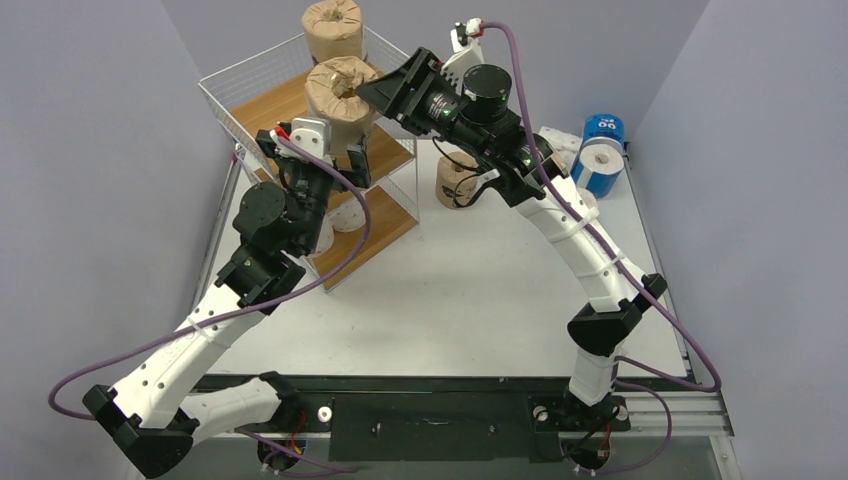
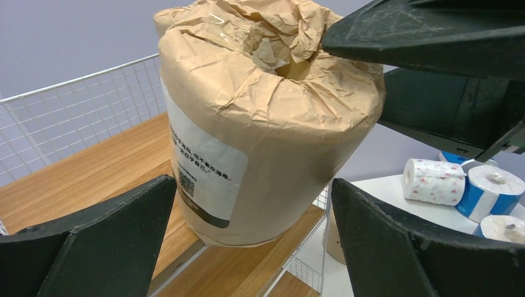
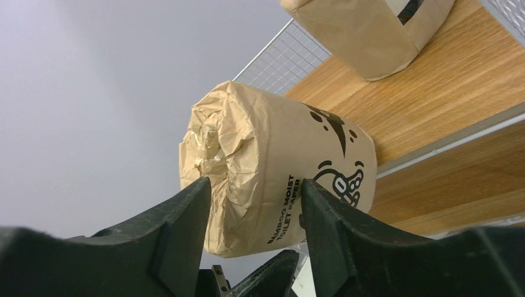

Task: Place and organize the paper towels onto the shelf
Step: Place the paper towel on the shelf.

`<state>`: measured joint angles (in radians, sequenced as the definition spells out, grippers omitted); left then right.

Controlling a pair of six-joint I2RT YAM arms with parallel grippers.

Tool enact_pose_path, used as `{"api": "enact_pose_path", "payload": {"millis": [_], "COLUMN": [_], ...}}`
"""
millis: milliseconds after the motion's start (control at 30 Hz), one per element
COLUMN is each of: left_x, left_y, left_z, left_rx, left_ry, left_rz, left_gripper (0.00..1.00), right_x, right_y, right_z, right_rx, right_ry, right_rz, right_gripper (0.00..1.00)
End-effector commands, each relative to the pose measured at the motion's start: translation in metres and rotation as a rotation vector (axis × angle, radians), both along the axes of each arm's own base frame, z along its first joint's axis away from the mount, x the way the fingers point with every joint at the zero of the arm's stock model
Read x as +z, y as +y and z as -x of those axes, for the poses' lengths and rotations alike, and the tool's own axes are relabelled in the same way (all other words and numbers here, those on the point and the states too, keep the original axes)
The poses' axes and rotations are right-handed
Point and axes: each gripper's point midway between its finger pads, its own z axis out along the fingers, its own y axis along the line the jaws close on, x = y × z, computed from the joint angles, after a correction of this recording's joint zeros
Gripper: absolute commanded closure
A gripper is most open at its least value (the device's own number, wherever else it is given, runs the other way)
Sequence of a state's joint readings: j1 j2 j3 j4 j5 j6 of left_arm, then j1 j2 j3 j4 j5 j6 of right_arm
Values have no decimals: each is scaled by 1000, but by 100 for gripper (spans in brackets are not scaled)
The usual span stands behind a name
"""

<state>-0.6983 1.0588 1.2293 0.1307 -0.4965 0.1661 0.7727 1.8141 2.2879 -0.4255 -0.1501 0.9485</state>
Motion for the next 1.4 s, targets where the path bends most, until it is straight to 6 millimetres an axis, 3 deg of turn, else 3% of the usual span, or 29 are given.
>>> {"api": "enact_pose_path", "payload": {"millis": [0, 433, 833, 1067, 1367], "left_x": [26, 30, 39, 40, 37], "left_y": [16, 40, 58, 63, 62], "left_z": [2, -5, -1, 1, 7], "left_rx": [47, 156, 202, 205, 176], "left_ry": [-63, -48, -68, -67, -51], "left_rz": [81, 126, 148, 144, 157], "left_gripper": [4, 4, 4, 4, 4], "right_x": [17, 12, 4, -6, 4], "right_y": [6, 8, -21, -24, -43], "right_z": [8, 10, 1, -2, 6], "right_rx": [44, 80, 19, 13, -34], "right_ry": [-39, -29, -73, -110, -211], "right_rz": [-52, -53, -55, -39, 1], "right_gripper": [46, 36, 36, 38, 37]}}
